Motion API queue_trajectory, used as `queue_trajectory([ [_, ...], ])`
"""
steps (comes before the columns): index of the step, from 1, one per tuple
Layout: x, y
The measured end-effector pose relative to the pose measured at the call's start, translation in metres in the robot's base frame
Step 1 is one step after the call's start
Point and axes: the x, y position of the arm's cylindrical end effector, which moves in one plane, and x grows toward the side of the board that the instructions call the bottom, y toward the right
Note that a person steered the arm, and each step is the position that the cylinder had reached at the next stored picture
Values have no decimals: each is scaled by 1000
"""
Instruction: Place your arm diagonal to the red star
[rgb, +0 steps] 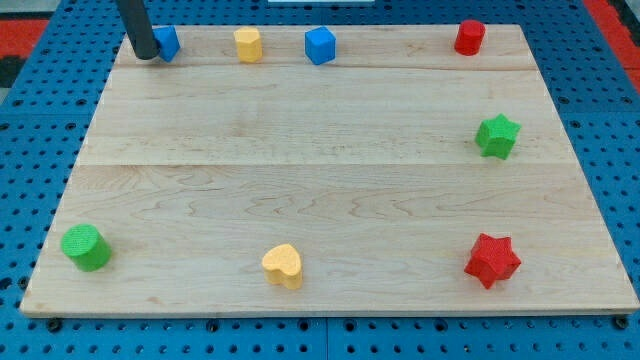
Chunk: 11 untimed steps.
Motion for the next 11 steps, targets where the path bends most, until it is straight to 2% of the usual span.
queue_trajectory([
  [3, 16, 16],
  [4, 59, 45],
  [8, 96, 119],
  [10, 108, 250],
  [11, 106, 273],
])
